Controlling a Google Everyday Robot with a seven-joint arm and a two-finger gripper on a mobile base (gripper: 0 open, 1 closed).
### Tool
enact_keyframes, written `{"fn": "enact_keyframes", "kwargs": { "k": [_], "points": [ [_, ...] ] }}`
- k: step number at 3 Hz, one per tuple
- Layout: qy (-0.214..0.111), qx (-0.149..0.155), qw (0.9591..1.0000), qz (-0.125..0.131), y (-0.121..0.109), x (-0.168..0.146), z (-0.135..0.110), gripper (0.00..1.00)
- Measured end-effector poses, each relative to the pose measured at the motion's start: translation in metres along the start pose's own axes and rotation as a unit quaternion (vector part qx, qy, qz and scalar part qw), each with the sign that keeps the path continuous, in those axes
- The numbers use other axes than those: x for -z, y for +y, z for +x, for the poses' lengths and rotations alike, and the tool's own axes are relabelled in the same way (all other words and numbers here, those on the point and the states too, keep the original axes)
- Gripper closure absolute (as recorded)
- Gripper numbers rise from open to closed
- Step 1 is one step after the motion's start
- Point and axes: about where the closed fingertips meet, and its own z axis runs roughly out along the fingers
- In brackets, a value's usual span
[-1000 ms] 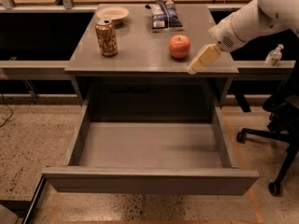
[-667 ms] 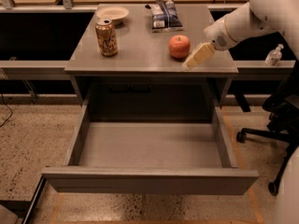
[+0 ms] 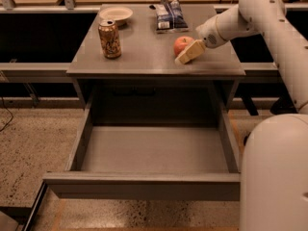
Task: Place apple into top drawer
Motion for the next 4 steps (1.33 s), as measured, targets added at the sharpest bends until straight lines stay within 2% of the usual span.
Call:
{"fn": "enact_keyframes", "kwargs": {
  "k": [1, 2, 3, 4],
  "points": [
    [-0.009, -0.008, 0.9998, -0.013, -0.004, -0.023, -0.004, 0.18],
    [-0.005, -0.011, 0.9998, -0.016, -0.006, -0.030, -0.002, 0.42],
    [0.003, -0.001, 1.0000, -0.004, -0.004, -0.017, -0.004, 0.64],
    [0.021, 0.023, 0.9995, 0.008, 0.018, 0.014, -0.011, 0.88]
  ]
}}
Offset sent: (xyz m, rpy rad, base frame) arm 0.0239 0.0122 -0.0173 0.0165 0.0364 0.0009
